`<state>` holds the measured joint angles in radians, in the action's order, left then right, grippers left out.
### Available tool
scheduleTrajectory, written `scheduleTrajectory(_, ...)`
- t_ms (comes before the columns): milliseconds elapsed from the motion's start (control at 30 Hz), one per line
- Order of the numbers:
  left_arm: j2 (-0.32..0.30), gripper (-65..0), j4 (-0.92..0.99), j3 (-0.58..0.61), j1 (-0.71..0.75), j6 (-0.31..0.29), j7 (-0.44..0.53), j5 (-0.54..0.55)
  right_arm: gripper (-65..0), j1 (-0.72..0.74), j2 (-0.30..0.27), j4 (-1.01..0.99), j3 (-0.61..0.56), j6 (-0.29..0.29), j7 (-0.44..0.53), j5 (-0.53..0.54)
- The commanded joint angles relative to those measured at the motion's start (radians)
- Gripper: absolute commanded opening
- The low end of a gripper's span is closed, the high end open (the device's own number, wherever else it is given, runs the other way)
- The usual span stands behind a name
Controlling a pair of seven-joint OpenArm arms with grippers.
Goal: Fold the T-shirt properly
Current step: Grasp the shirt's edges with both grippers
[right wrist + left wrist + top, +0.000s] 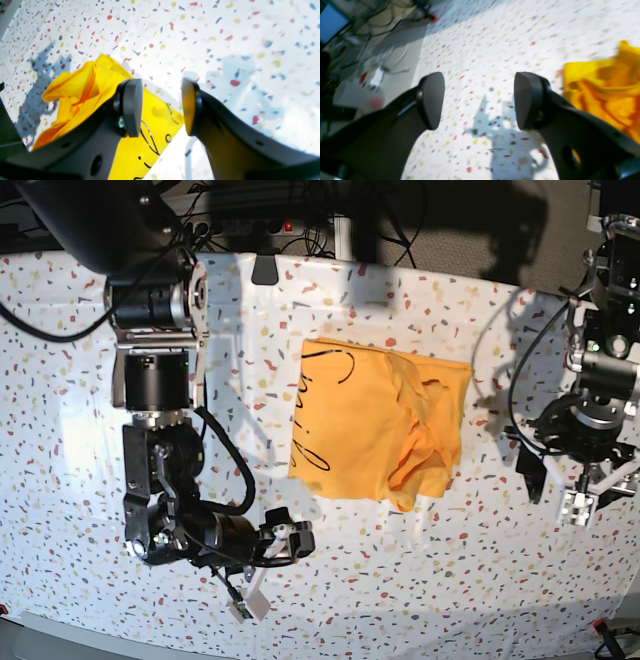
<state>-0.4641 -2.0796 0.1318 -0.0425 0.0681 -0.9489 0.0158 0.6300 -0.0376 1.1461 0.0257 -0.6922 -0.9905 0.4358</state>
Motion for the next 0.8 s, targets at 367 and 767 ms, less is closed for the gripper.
scheduleTrajectory(367, 0.201, -23.3, -0.033, -0.005, 0.09, -0.264, 0.029, 0.399, -39.0, -0.052, -0.012, 0.014, 0.0, -0.006, 0.138, -0.067)
scheduleTrajectory(767, 0.27, -23.3, 0.006, 0.08, 0.134, -0.435, 0.108, 0.521, -39.0, -0.051, -0.009, 0.013, 0.0, -0.006, 0.137, -0.028)
